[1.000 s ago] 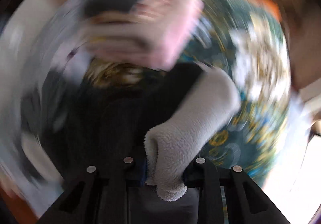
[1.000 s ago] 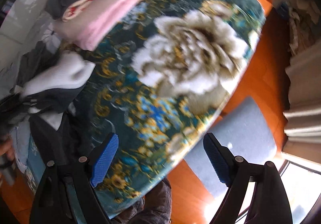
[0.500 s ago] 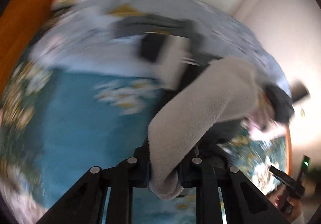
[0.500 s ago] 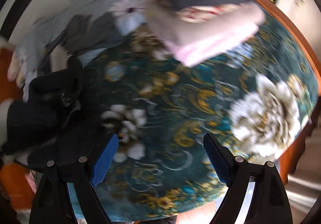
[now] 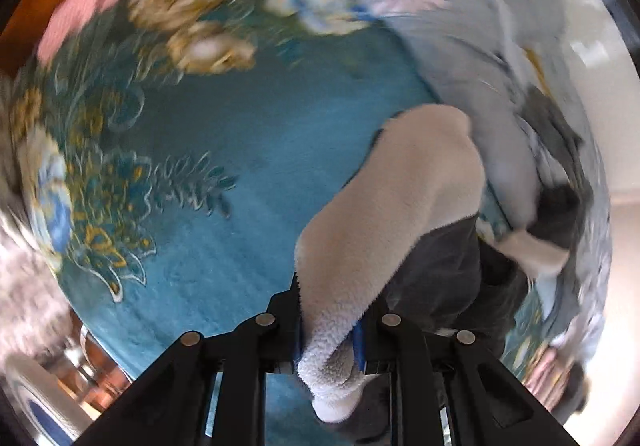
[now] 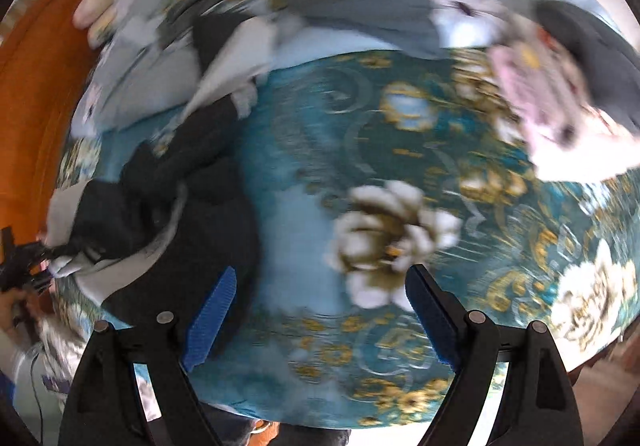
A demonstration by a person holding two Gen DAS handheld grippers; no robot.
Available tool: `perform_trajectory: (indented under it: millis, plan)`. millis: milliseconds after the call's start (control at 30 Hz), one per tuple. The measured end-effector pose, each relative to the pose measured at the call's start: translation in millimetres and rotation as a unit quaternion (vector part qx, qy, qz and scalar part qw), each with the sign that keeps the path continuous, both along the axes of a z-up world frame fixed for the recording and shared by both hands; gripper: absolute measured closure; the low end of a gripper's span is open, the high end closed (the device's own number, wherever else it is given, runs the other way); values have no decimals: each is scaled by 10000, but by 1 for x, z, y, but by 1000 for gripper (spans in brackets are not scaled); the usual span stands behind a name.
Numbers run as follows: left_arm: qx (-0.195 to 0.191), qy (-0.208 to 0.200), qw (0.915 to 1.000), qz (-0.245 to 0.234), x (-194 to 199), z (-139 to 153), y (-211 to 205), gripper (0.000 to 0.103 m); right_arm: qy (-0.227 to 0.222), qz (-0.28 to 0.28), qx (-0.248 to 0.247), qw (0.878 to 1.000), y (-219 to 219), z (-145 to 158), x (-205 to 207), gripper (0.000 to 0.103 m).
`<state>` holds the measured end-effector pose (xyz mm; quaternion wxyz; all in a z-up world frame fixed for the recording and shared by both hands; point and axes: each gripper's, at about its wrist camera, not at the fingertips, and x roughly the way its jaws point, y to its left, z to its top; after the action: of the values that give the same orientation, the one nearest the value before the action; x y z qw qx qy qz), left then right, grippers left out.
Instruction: Fold clothes
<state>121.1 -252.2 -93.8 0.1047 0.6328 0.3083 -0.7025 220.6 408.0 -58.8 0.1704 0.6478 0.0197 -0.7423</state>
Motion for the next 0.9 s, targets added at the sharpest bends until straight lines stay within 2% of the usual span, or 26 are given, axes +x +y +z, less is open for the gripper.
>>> perform_trajectory:
  millis: [100, 200, 267, 333, 433, 467, 533, 600, 667, 733, 800, 900]
  plan:
    - [227, -256, 9994, 70, -4, -23, -15, 77, -142, 276, -76, 9995, -44, -8, 1, 16]
    - [348, -391, 9986, 6, -4, -34, -24, 71, -193, 636, -57, 9978, -90, -16, 1, 16]
    - [370, -413, 9984, -81, -3, -35, -30, 59, -202, 929, 11, 9955, -117, -21, -1, 16]
    - [260, -357, 9987, -259, -1, -30, -34, 51, -174, 1299, 120, 9913, -142, -27, -4, 16]
    - [-69, -100, 9971, -753, 1, -12, -30, 46, -43, 1857, 377, 9819, -173, -37, -10, 16]
    - [-187, -8, 9950, -985, 1, -7, -25, 41, -11, 2016, 441, 9785, -180, -41, -13, 16]
    - [-414, 162, 9862, -1594, -2, -3, -8, 39, 51, 2329, 569, 9708, -194, -50, -19, 16]
    - [-622, 295, 9703, -2320, -5, -5, 16, 37, 55, 2599, 691, 9631, -208, -60, -27, 16]
    - [-816, 400, 9501, -2985, -8, -7, 45, 35, 87, 2863, 842, 9544, -220, -70, -34, 16]
    - [-985, 504, 9232, -3681, -7, -16, 77, 35, 61, 3102, 1000, 9454, -228, -81, -40, 16]
    - [-1130, 597, 8924, -4327, -6, -25, 110, 35, 8, 3332, 1148, 9358, -234, -92, -45, 16]
    - [-1329, 731, 8475, -5087, -6, -42, 153, 34, -99, 3664, 1334, 9208, -242, -109, -51, 16]
